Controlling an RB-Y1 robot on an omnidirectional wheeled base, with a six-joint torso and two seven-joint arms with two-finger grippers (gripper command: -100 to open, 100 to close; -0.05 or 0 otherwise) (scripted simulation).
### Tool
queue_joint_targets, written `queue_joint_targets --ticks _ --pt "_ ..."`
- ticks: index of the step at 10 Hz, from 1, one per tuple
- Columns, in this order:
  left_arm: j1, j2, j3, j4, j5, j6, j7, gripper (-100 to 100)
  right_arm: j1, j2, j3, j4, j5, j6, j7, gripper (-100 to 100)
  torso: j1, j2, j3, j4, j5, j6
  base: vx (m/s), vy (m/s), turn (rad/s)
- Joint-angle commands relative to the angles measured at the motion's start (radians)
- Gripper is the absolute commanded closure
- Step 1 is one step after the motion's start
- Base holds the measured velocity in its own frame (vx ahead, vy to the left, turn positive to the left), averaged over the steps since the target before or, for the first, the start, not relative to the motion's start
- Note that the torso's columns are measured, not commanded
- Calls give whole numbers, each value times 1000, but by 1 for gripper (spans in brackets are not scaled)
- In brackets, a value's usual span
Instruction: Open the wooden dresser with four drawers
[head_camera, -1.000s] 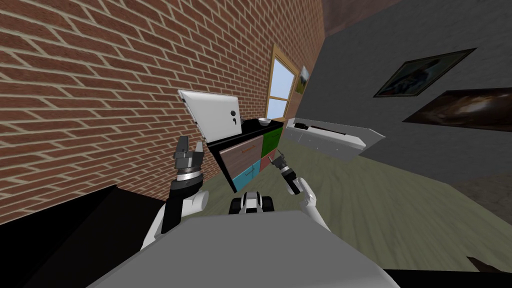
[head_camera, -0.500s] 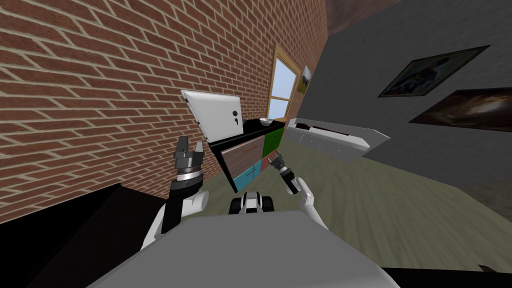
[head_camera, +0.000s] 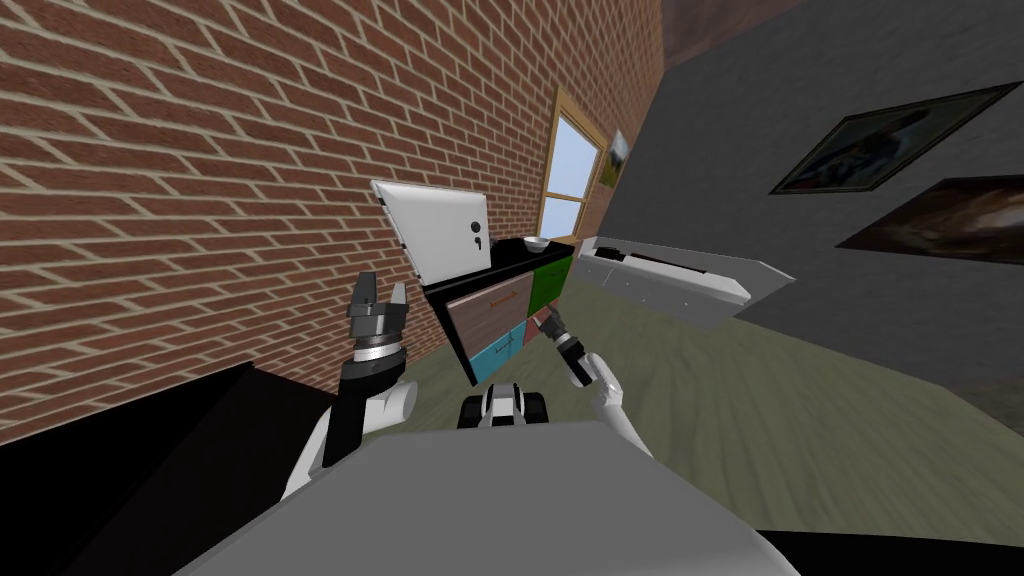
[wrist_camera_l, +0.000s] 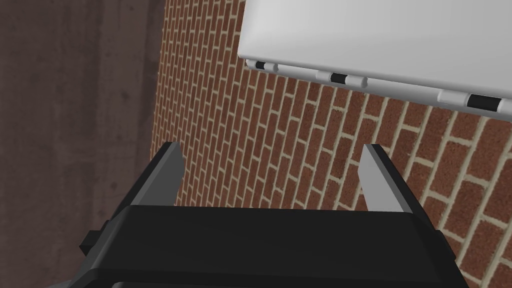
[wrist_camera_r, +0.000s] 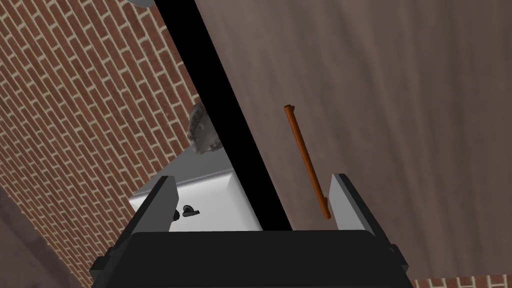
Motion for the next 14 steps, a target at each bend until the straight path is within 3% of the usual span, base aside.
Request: queue_joint_targets --ticks 1,7,14 --pt "0 0 0 0 0 0 0 0 -13 12 10 30 30 -11 79 -100 0 0 0 0 0 0 15 23 59" --pt "0 0 0 0 0 0 0 0 -33 39 23 70 66 -22 227 -100 1 0 0 0 0 0 15 20 35" --pt "0 0 0 0 0 0 0 0 -63 130 46 130 118 -42 404 -100 1 0 0 0 0 0 17 23 42"
